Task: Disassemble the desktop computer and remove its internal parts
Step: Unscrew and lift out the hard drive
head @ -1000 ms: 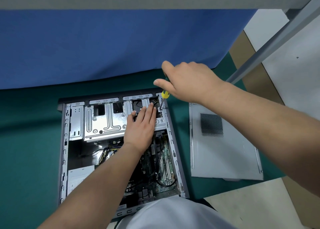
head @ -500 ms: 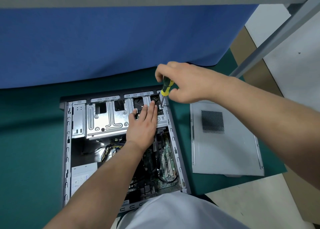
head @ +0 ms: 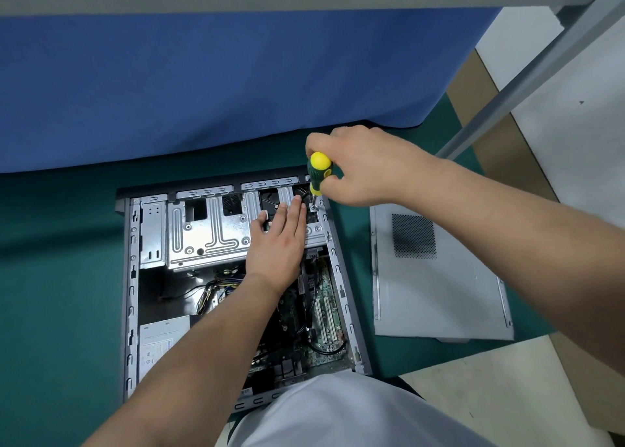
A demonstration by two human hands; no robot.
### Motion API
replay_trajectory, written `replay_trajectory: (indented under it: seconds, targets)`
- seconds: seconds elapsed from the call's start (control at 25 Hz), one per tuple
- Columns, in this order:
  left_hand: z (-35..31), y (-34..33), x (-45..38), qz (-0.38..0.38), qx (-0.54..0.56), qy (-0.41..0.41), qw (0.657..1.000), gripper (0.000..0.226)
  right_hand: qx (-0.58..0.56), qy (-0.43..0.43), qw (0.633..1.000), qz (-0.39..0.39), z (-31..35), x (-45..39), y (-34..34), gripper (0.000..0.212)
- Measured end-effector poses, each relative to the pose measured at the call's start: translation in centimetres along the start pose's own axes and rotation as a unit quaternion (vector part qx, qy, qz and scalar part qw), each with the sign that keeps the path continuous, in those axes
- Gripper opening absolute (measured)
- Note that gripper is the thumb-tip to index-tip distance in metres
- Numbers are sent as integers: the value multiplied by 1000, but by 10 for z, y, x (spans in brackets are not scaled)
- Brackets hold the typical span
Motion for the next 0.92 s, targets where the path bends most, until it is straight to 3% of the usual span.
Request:
replay_trajectory:
  seconds: [0.2, 0.32, 0.36, 0.44, 0.52, 0.6, 0.68, 0.72, 0.84, 0.92]
  targets:
    - [0, 0, 0, 0, 0, -1, 1000, 94, -265, -45, 961, 59, 4, -1, -1, 36]
    - [0, 0, 0, -1, 3, -2, 1000, 91, -359, -81, 928, 56, 2, 0, -2, 8]
    - [0, 0, 0, -2, 3, -2, 1000, 91, -336, -96, 936, 32, 2, 0, 0, 14]
    - [1, 0, 0, -3, 5, -2, 1000, 90, -177, -131, 975, -30, -5, -3, 3, 44]
    - [1, 1, 0, -3, 5, -2, 1000, 90, 14, -116, 991, -71, -8, -6, 4, 43]
    - [1, 1, 0, -3, 5, -1, 1000, 91, -7, -44, 999, -19, -10, -6, 10, 13]
    - [1, 1, 0, -2, 6, 0, 1000, 91, -51, 6, 998, 48, -11, -4, 14, 30]
    - [1, 1, 0, -1, 7, 0, 1000, 91, -46, -3, 998, 46, -12, -3, 14, 33]
    - [1, 1, 1, -2, 6, 1, 1000, 91, 60, -26, 996, -55, -8, -5, 10, 34]
    - [1, 2, 1, -3, 6, 0, 1000, 91, 8, 9, 999, -50, -3, -3, 3, 28]
Point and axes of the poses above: each hand's wrist, its own x-axis away from the middle knuckle, its own y-axis out of the back of the hand, z = x × y, the point moved 2 cm from there along -x, towards the middle knuckle, and after that the axes turned 4 degrees about -y, right-handed, at the moved point
